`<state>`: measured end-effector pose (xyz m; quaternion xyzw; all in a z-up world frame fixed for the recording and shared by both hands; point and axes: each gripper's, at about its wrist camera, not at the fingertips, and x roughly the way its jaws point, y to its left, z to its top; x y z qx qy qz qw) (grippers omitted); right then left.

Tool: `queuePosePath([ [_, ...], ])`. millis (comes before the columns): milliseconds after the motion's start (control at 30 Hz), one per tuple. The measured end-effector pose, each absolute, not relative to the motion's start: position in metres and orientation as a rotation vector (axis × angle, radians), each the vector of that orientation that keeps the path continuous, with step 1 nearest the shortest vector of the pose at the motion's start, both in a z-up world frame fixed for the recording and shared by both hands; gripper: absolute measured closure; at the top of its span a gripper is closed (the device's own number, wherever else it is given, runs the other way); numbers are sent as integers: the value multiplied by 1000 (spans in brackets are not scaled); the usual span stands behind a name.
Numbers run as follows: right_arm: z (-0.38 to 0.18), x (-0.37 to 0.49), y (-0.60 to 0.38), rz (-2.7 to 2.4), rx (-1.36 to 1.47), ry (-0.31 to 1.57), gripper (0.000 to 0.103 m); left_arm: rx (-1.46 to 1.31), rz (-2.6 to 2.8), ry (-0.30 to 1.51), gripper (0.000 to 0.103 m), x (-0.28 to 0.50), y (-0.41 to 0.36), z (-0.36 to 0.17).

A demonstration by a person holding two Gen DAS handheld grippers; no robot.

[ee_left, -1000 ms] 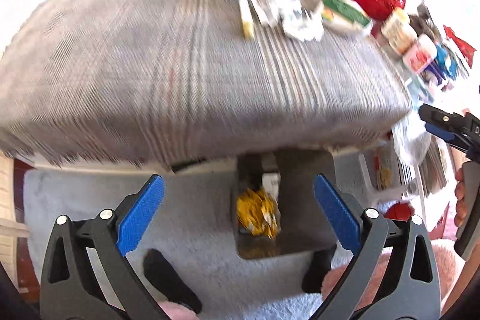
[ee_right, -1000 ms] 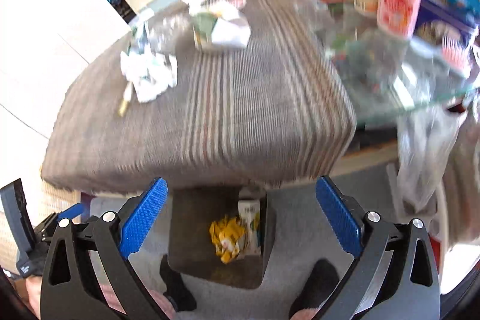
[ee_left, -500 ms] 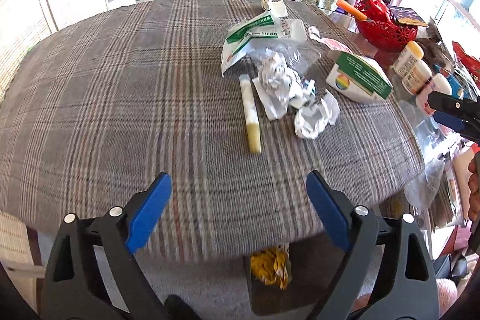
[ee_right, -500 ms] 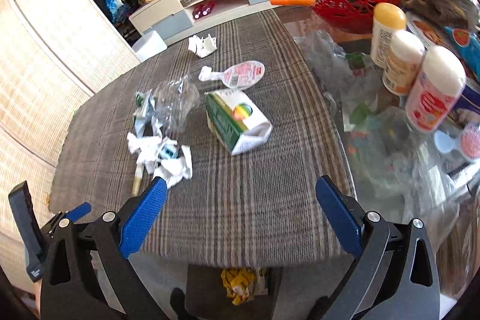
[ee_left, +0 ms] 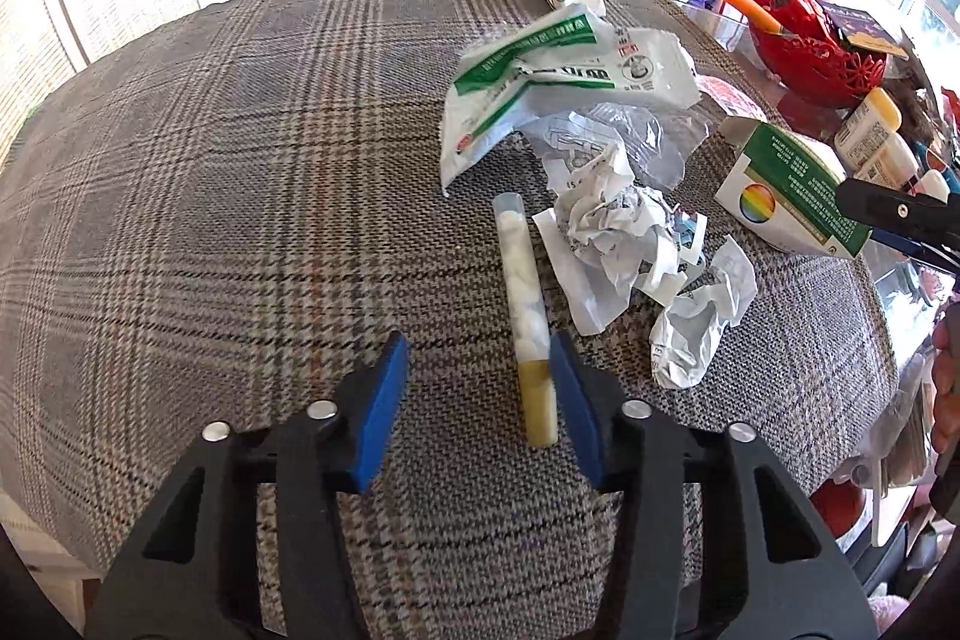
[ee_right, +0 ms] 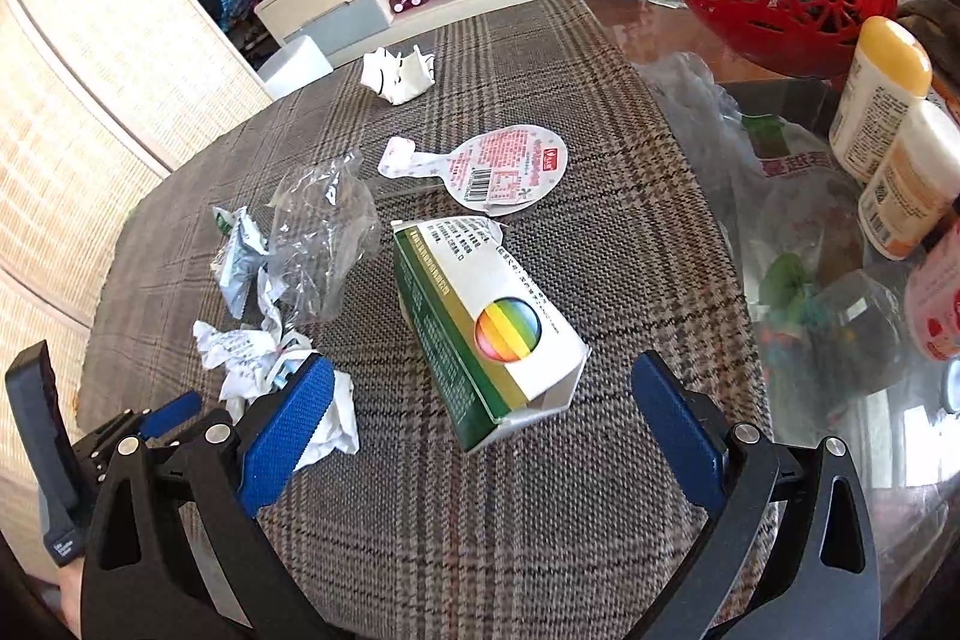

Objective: Collect trash
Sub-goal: 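Grasp the white tube on the table with the left tool, then drop the white tube into the bin while the right tool drops the white-green box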

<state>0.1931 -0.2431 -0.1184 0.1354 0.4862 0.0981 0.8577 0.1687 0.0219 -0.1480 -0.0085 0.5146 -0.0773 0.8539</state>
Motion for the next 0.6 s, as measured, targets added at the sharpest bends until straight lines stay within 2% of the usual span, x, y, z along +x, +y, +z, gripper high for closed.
queuePosePath([
  [200, -133, 207, -234, 211, 230, 1048, 11, 14, -155, 1066, 61, 177, 11, -155],
  [267, -139, 212, -231, 213, 216, 1058, 16, 16, -145, 1056, 68, 180, 11, -156],
  [333, -146, 215, -229, 210, 202, 1071, 31, 27, -138, 1049, 88, 180, 10, -156],
  [367, -147, 214, -229, 214, 203, 1063, 31, 29, -135, 1049, 91, 180, 10, -155],
  [600, -132, 194, -229, 239, 191, 1019, 32, 19, -163, 1059, 91, 166, 20, -154],
])
